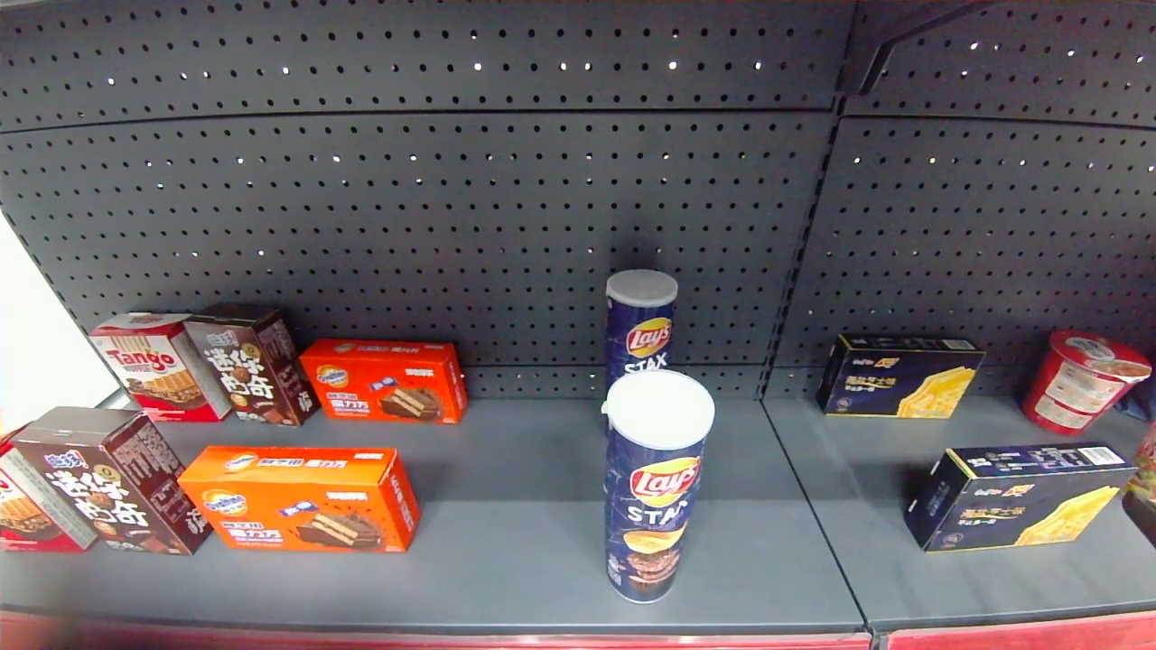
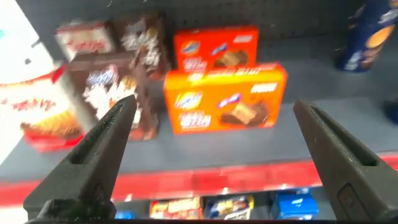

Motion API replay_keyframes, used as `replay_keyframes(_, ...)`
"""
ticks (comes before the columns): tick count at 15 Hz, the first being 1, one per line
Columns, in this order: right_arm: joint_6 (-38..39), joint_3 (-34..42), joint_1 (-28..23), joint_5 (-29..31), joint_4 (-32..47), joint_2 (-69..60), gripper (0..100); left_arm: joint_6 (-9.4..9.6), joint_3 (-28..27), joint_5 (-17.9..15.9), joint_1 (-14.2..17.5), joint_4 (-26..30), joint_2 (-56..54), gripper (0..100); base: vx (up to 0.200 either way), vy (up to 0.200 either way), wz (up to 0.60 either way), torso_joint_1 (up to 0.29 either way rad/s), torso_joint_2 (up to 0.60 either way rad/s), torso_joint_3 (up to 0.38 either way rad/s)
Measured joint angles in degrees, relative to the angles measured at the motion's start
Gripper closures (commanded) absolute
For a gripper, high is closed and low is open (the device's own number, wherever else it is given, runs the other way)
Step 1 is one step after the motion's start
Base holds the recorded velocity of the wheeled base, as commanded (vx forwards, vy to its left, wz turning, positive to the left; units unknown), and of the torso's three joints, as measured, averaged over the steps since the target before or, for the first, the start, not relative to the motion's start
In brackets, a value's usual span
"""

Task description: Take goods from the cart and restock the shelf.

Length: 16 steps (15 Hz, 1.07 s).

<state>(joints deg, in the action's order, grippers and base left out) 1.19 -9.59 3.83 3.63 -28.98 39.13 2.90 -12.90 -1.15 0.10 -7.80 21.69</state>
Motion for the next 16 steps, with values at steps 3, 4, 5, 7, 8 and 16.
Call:
replay_keyframes(3, -1.3, 2.0, -0.1, 0.9, 8.1, -7.4, 0, 0.0, 1.9, 1.2, 0.0, 3.4, -4.6, 0, 0.0, 0.0, 0.0, 0.0, 0.0, 0.0)
replay_keyframes(4, -1.9, 2.5, -0.2, 1.0, 11.2, -10.3, 0, -0.01, 2.6, 1.4, 0.0, 4.5, -6.5, 0, 0.0, 0.0, 0.0, 0.0, 0.0, 0.0)
replay_keyframes(5, -2.2, 2.9, -0.2, 1.1, 15.1, -13.5, 0, -0.01, 3.3, 1.5, 0.0, 6.2, -8.7, 0, 0.0, 0.0, 0.0, 0.0, 0.0, 0.0)
replay_keyframes(7, -2.6, 3.4, -0.3, 1.0, 22.5, -19.9, 0, 0.0, 4.0, 1.5, -0.1, 11.5, -13.5, 0, 0.0, 0.0, 0.0, 0.0, 0.0, 0.0)
replay_keyframes(8, -2.7, 3.5, -0.3, 1.0, 24.9, -22.7, 0, -0.01, 4.1, 1.4, -0.1, 13.5, -15.8, 0, 0.0, 0.0, 0.0, 0.0, 0.0, 0.0)
replay_keyframes(16, -2.5, 7.3, -0.3, 0.2, 27.2, -33.6, 0, 1.72, 11.9, -0.3, -0.1, 7.7, -21.5, 0, 0.0, 0.0, 0.0, 0.0, 0.0, 0.0)
